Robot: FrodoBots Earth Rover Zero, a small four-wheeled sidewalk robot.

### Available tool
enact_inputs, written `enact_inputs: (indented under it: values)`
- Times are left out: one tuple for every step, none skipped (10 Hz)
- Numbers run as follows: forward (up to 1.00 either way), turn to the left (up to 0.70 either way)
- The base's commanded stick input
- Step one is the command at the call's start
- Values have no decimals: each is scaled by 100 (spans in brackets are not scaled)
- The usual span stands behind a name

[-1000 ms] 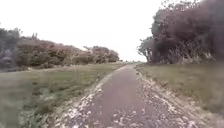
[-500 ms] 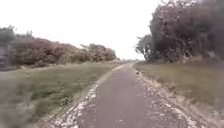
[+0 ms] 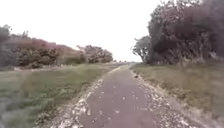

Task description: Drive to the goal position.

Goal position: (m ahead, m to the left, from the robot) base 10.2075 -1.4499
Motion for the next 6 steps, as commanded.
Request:
enact_inputs:
  values:
    - [100, 0]
    - [100, 0]
    - [100, 0]
    - [100, 0]
    - [100, 0]
    - [100, 0]
